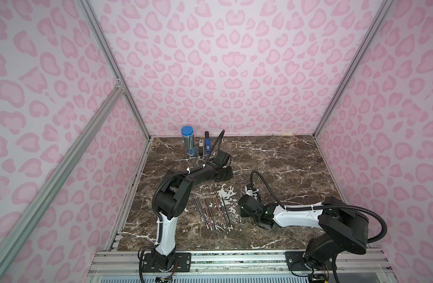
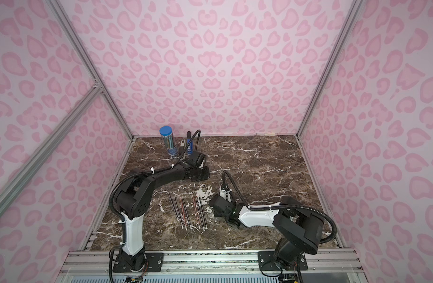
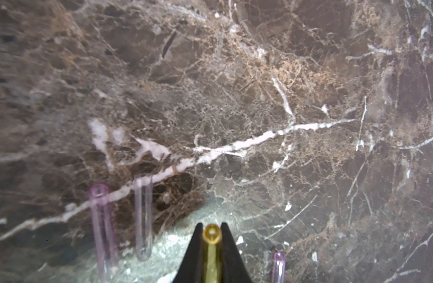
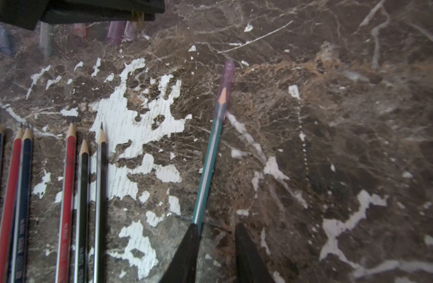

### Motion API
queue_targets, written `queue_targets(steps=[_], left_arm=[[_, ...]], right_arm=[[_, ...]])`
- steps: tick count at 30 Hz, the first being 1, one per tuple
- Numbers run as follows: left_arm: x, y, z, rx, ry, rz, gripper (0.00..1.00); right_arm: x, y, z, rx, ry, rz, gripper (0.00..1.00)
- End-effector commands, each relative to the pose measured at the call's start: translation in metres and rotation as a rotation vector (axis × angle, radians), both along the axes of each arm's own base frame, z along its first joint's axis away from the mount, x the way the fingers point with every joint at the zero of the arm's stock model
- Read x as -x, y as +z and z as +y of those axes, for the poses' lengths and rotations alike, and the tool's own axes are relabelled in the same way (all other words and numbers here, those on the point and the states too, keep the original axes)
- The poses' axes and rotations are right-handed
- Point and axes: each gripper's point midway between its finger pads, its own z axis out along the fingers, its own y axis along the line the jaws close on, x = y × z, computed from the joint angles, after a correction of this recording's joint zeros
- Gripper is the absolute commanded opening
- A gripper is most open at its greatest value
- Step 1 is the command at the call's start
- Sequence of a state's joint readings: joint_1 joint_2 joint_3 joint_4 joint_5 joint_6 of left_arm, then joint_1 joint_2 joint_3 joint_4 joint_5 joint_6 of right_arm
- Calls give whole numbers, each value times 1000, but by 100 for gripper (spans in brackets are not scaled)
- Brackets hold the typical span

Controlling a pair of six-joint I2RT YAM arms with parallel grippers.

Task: Remove the protective cover of the pencils
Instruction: Place the protective sleeve at the center of the board.

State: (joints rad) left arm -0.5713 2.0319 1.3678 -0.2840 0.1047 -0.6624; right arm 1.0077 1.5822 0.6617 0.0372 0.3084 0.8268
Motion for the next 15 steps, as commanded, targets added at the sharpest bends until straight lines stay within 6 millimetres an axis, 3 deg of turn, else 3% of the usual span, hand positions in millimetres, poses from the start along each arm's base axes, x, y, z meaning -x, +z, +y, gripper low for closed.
queue_targets(steps=[1, 15], left_arm=[[0, 0, 1, -16, -3, -1, 15], [-1, -1, 5, -38, 6, 6, 18]], right_arm=[[-1, 0, 0, 2, 3, -5, 29], [-2, -5, 2, 14, 5, -2, 31]])
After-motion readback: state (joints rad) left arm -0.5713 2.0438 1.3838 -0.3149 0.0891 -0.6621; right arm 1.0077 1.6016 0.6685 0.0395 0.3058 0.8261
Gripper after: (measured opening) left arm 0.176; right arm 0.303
